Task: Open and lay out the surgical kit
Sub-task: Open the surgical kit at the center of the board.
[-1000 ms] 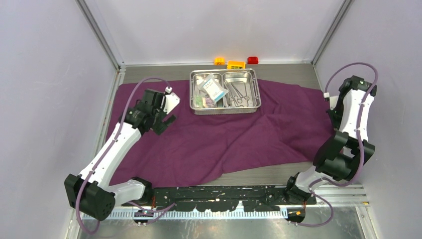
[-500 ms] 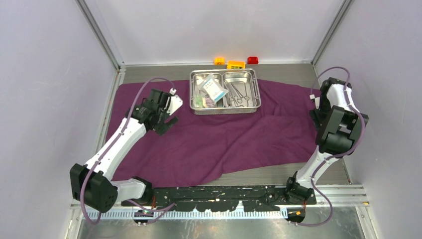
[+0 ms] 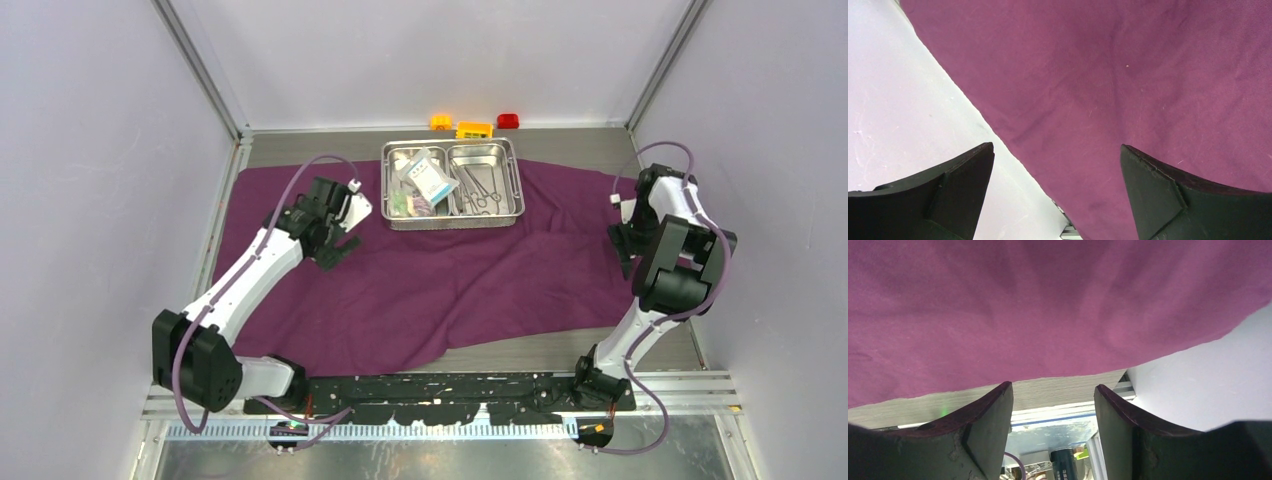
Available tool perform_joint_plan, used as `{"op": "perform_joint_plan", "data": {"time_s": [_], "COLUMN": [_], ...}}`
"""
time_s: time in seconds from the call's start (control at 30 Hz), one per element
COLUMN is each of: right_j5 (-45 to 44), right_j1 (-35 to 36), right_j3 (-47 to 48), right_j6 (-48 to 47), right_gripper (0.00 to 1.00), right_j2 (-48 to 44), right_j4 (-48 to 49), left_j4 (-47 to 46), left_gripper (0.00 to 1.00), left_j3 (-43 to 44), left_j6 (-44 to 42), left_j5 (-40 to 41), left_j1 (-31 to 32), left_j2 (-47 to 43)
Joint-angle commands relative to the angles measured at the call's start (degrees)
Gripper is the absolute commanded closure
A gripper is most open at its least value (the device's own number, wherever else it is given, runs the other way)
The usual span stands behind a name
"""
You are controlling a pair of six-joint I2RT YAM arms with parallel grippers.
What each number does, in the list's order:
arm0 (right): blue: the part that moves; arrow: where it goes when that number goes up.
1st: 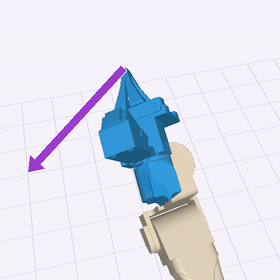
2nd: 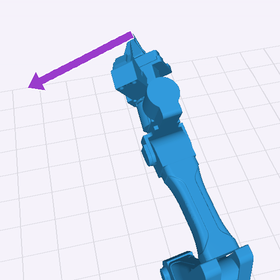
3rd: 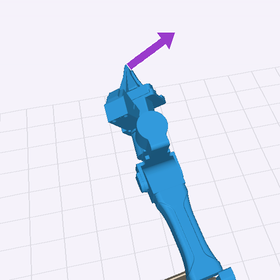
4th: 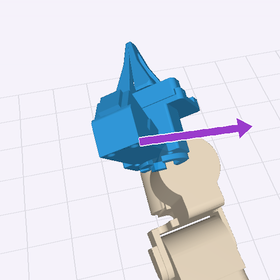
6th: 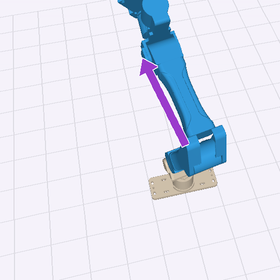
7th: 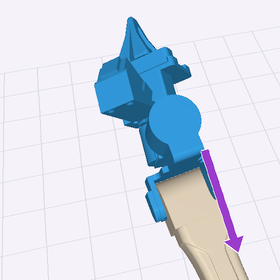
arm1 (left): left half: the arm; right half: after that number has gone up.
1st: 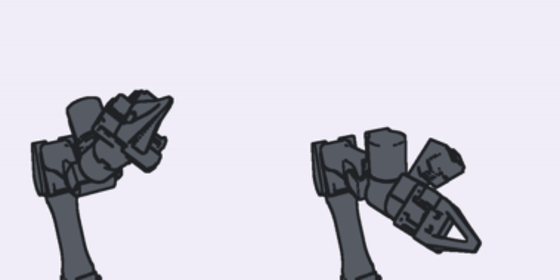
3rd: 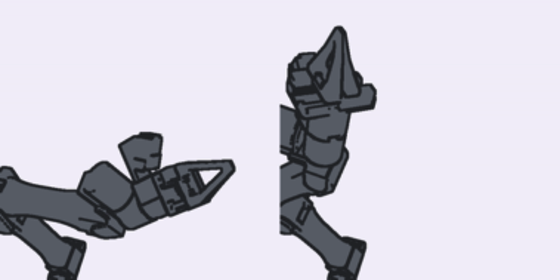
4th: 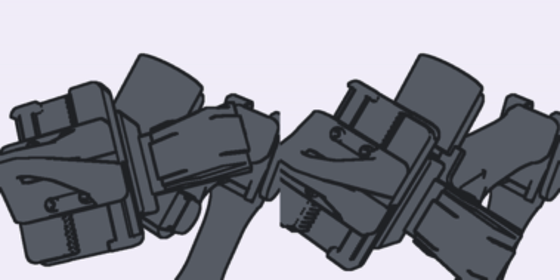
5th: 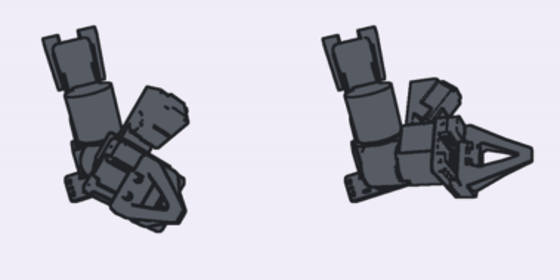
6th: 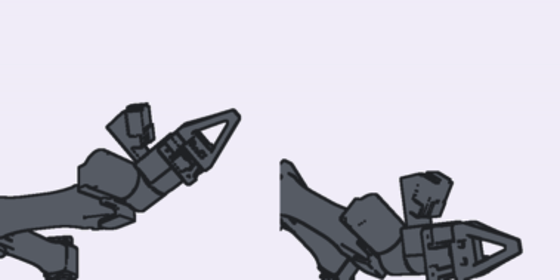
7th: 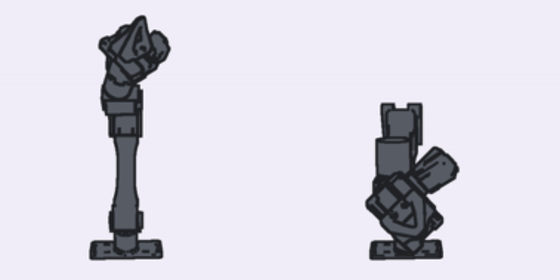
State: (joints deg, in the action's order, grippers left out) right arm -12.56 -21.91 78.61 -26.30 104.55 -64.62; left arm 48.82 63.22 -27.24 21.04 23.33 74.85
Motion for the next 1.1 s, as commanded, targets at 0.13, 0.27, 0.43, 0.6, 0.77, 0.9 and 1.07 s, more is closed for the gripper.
{"op": "perform_joint_plan", "data": {"time_s": [0.13, 0.27, 0.43, 0.6, 0.77, 0.9, 1.07], "right_j5": [0.96, 3.05, 2.42, 0.82, 0.34, -1.46, -3.57], "right_j1": [-2.32, -3.74, -3.87, -6.04, -8.32, -10.06, -13.28], "right_j3": [-4.29, -5.74, -10.51, -13.52, -16.1, -21.82, -30.28], "right_j6": [-1.63, -3.93, -6.39, -9.58, -12.95, -16.22, -20.81], "right_gripper": [0.33, 0.35, 0.39, 0.43, 0.48, 0.54, 0.57], "right_j2": [-9.22, -9.31, -6.55, -3.41, -1.82, -3.76, -8.98], "right_j4": [3.17, 4.52, 11.16, 15.94, 16.75, 17.25, 19.5], "left_j4": [-2.43, -3.2, -3.4, -3.21, -3.34, -3.75, -5.49], "left_gripper": [0.0, 0.0, 0.0, 0.0, 0.0, 0.0, 0.0], "left_j3": [2.58, 1.75, 0.45, -0.06, -0.46, -0.8, -1.68], "left_j6": [0.0, -0.35, -0.72, -1.17, -1.53, -1.96, -3.3], "left_j5": [1.2, 1.44, 1.76, 2.33, 2.6, 3.22, 4.17], "left_j1": [0.49, 0.49, 0.49, 0.5, 0.49, 0.49, 0.49], "left_j2": [0.63, -0.14, -1.41, -2.63, -3.04, -2.95, -2.66]}}
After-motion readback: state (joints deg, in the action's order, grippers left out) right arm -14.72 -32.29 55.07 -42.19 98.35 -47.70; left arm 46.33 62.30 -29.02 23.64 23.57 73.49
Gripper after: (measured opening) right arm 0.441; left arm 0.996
